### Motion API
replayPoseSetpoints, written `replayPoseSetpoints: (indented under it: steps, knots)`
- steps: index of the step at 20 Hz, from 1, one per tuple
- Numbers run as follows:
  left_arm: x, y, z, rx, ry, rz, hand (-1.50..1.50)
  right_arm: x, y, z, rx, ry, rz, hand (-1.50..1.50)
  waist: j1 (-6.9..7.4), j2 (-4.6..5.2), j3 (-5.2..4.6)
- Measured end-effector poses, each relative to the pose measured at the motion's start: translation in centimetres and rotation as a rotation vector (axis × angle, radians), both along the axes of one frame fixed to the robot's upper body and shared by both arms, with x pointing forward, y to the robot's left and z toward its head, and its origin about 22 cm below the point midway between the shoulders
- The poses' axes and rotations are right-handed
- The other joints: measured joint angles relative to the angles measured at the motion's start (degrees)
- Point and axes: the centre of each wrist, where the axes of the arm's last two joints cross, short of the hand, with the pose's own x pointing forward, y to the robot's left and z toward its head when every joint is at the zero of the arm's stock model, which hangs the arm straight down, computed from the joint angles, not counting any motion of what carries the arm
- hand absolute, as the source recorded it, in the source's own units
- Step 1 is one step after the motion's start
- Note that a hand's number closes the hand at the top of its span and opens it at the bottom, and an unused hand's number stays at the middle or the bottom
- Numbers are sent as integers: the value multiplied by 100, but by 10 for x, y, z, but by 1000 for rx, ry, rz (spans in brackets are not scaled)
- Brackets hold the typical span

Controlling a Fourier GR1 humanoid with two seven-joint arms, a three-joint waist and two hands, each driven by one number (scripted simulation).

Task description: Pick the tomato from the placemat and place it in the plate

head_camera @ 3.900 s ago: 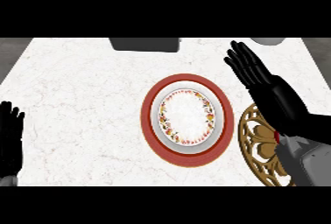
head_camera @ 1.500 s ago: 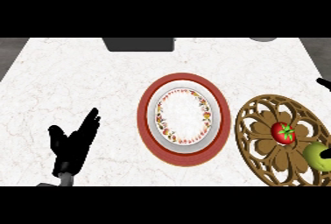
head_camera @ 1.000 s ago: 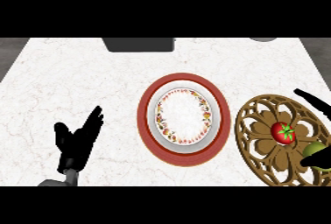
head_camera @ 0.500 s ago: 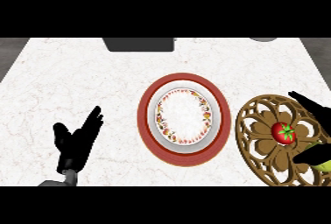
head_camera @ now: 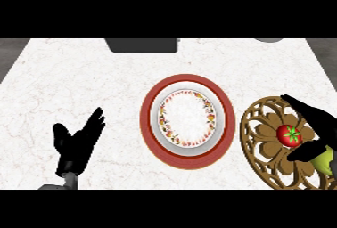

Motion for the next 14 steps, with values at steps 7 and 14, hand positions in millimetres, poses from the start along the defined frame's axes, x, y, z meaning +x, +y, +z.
replayPoseSetpoints:
  steps: [7,14]
  knots:
    - [0,-2,-3,-4,3,7,0,-3,6,-11,-87,-10,94,150,-7,-16,-14]
    - [-1,-2,-4,-1,-4,11,0,-3,0,-11,-112,-106,110,150,-10,-23,-17]
